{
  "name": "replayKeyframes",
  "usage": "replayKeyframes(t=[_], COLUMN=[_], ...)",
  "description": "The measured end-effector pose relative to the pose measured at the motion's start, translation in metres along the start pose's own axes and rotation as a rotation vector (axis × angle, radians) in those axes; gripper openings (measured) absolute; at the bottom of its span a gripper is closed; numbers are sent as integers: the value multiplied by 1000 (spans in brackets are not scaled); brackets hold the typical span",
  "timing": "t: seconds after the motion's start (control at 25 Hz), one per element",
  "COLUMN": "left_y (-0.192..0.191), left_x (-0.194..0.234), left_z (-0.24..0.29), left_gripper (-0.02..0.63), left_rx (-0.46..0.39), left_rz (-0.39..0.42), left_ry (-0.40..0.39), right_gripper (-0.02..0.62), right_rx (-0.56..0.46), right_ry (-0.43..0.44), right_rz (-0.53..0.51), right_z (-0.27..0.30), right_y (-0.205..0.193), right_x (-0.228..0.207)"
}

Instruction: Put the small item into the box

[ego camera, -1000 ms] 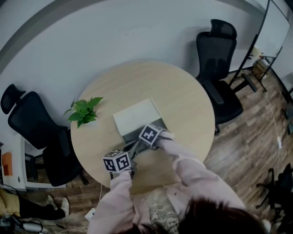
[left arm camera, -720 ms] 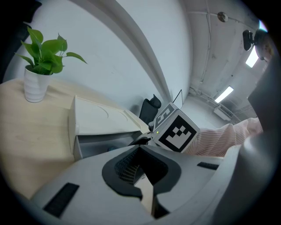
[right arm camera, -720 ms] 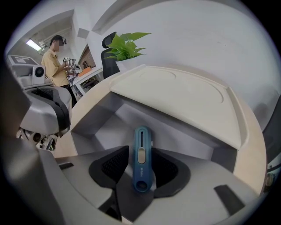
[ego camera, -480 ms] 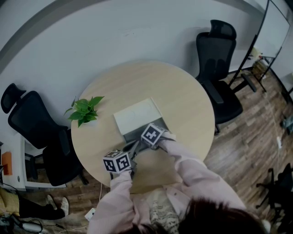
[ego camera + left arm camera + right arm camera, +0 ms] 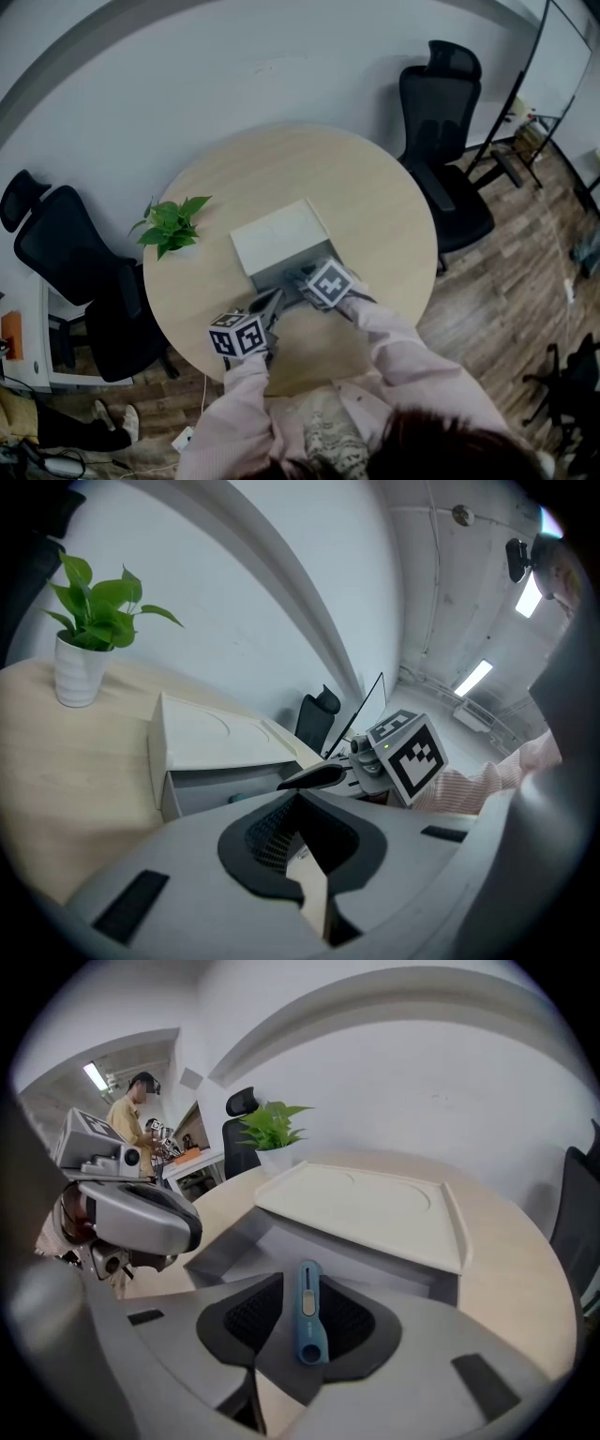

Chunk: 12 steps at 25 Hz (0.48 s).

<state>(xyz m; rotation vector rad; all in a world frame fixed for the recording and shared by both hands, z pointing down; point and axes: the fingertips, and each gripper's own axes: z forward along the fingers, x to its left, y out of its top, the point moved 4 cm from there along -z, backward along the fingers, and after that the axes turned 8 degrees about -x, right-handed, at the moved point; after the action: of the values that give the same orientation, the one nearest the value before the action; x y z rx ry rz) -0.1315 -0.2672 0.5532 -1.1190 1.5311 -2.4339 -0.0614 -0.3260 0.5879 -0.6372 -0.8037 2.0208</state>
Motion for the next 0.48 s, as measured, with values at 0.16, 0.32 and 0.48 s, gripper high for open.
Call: replayKeyframes(t=[0.16,0.32,0.48], left_y=[-1,-1,0], left_x=[-3,-6,-8], left_z=[0,-2,-5], left_gripper=[8,8,8], left_rx=[-6,-16,-30], left_rz=[10,31,50], left_ry=[-6,-3,2], right_gripper=[105,77,49], right_rx=[-67,-131,-203], right_ry=[-46,-46,-11], right_rz=[8,46,105], right_z=[-10,-20,-28], right_y=[-1,-2,1], right_x=[-9,-3,7])
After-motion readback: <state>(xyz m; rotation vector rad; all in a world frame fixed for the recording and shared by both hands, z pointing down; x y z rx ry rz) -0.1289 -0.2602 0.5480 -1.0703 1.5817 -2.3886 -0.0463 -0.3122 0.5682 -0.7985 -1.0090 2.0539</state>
